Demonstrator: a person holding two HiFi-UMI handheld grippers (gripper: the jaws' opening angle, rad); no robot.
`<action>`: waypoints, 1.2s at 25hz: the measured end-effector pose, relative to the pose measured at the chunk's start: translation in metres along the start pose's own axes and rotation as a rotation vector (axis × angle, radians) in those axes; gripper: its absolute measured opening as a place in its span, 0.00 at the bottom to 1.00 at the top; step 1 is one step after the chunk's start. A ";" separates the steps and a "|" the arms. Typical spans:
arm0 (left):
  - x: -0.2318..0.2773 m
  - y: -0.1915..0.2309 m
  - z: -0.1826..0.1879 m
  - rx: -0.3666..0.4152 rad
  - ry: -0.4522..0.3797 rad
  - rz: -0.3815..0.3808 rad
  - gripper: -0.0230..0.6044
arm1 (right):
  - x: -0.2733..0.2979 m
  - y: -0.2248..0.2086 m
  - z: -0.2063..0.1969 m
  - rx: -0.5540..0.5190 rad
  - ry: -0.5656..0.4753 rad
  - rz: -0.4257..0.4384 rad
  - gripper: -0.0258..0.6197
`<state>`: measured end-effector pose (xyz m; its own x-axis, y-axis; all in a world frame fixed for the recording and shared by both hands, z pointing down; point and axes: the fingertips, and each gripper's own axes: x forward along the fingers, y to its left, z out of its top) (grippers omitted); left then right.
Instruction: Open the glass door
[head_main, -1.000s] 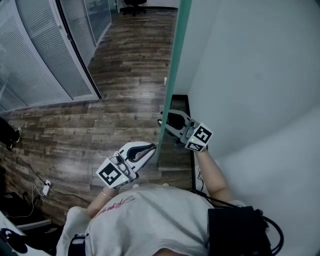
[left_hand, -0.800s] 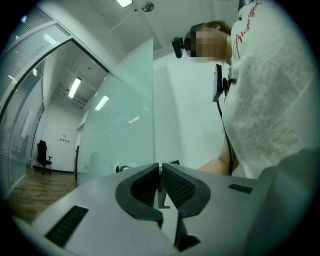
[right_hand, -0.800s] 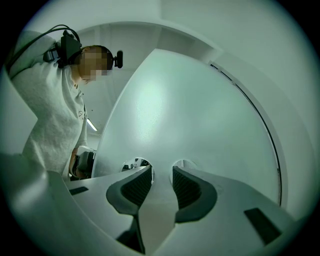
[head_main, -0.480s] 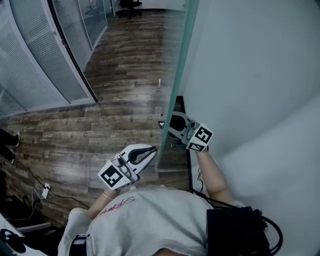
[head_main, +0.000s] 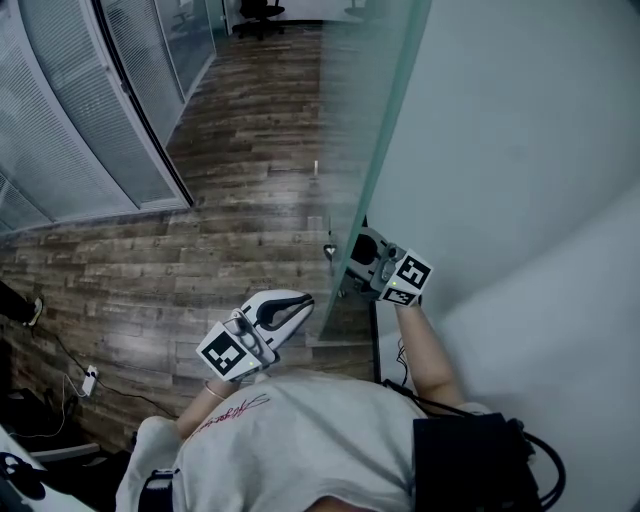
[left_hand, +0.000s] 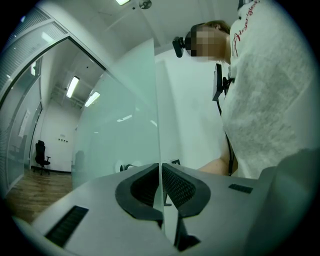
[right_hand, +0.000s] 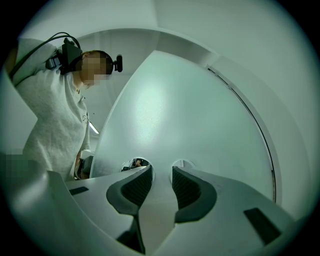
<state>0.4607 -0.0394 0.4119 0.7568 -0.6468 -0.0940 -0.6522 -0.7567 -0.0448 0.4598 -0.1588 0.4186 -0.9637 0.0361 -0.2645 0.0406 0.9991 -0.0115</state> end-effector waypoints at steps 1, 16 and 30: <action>0.002 -0.001 0.000 0.001 -0.001 -0.001 0.09 | -0.003 -0.001 0.001 0.001 -0.002 -0.001 0.25; 0.028 -0.015 -0.004 -0.011 0.010 -0.015 0.09 | -0.037 -0.010 0.013 0.002 -0.011 -0.024 0.25; 0.046 -0.015 0.000 -0.011 -0.007 -0.055 0.09 | -0.062 -0.020 0.019 0.010 -0.006 -0.039 0.25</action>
<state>0.5055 -0.0583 0.4087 0.7914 -0.6032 -0.0991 -0.6089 -0.7923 -0.0395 0.5234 -0.1818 0.4164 -0.9631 -0.0031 -0.2693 0.0057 0.9995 -0.0318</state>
